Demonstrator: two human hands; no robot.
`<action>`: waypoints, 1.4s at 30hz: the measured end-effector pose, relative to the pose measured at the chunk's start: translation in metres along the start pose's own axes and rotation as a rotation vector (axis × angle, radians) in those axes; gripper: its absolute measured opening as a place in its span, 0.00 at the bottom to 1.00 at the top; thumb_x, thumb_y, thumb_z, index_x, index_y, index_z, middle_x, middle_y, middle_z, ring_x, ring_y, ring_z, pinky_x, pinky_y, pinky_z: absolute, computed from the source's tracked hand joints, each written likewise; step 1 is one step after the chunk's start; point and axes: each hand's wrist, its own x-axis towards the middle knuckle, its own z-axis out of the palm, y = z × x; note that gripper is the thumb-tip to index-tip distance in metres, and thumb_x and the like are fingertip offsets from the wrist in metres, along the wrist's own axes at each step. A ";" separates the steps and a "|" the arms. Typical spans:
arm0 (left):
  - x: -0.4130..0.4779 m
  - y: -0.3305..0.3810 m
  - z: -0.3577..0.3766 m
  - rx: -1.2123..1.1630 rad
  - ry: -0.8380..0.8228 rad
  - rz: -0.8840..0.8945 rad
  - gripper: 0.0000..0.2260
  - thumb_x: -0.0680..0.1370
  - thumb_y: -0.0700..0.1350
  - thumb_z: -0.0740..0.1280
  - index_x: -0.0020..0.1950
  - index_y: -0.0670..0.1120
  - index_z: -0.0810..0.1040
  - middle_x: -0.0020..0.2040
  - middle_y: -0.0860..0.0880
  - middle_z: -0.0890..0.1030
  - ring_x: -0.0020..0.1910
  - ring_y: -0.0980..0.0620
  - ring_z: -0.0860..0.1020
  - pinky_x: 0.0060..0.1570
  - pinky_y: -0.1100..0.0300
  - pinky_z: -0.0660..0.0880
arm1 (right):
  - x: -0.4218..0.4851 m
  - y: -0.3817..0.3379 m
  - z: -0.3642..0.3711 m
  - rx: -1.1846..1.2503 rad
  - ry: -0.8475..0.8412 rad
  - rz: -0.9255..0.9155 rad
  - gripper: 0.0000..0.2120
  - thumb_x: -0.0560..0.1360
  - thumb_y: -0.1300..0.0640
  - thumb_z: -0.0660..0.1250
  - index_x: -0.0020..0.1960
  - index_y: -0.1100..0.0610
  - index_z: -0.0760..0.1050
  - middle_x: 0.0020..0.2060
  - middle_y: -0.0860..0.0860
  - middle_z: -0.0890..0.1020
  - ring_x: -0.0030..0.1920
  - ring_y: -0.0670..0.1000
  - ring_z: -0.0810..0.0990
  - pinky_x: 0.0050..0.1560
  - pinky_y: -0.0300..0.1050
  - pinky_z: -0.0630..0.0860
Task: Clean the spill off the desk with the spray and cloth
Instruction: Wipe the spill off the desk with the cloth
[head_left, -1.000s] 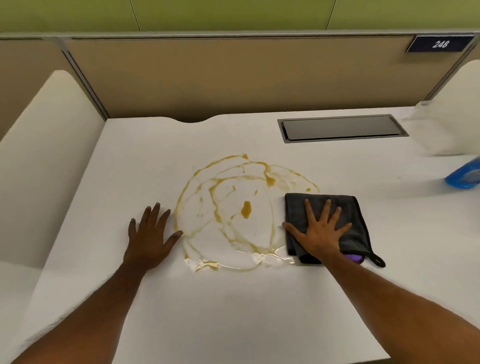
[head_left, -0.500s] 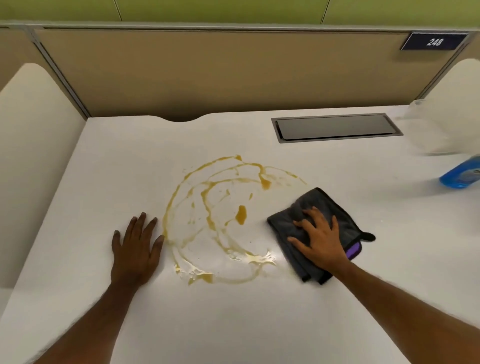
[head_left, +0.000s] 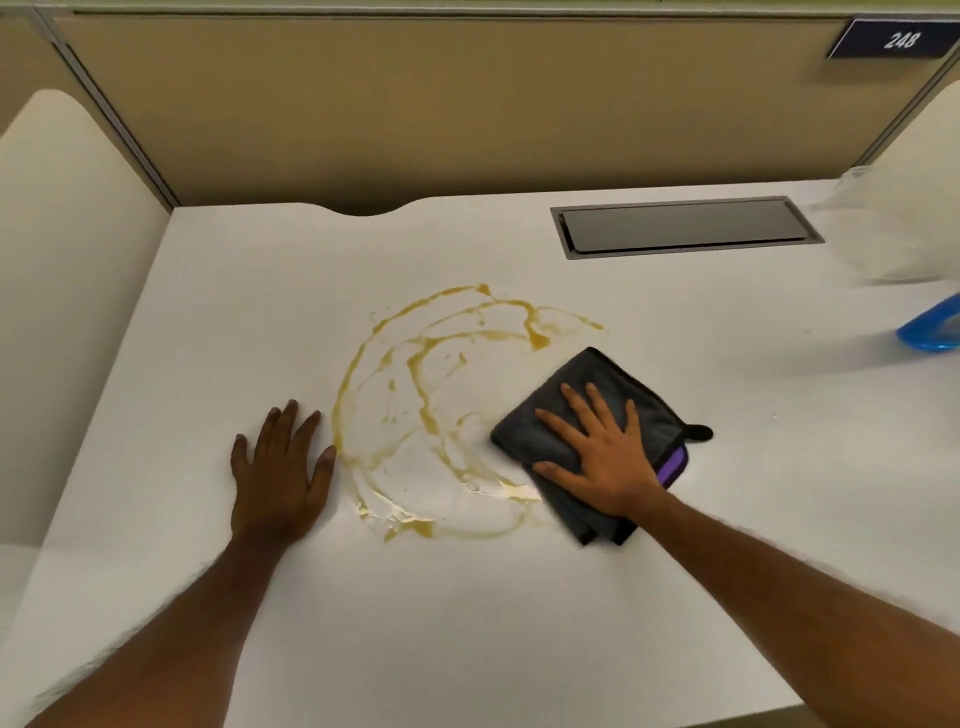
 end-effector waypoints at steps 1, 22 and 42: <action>0.000 0.000 0.000 -0.009 -0.003 0.004 0.27 0.79 0.59 0.48 0.74 0.48 0.67 0.77 0.45 0.64 0.76 0.45 0.60 0.72 0.39 0.52 | -0.002 0.010 -0.002 -0.008 -0.007 0.032 0.35 0.72 0.24 0.46 0.76 0.34 0.48 0.80 0.46 0.45 0.79 0.54 0.40 0.70 0.75 0.41; -0.102 0.037 -0.002 -0.061 -0.049 -0.034 0.32 0.79 0.63 0.49 0.77 0.44 0.60 0.80 0.46 0.56 0.79 0.49 0.52 0.77 0.46 0.46 | -0.009 -0.046 0.003 -0.003 -0.088 0.229 0.38 0.70 0.22 0.42 0.76 0.35 0.43 0.79 0.51 0.41 0.77 0.61 0.35 0.68 0.77 0.35; -0.107 0.037 -0.001 -0.098 -0.007 -0.015 0.31 0.79 0.62 0.48 0.75 0.44 0.64 0.78 0.44 0.61 0.78 0.46 0.56 0.76 0.44 0.50 | -0.067 -0.142 0.026 -0.034 -0.048 -0.122 0.33 0.73 0.25 0.47 0.76 0.34 0.48 0.80 0.53 0.44 0.77 0.64 0.38 0.66 0.79 0.39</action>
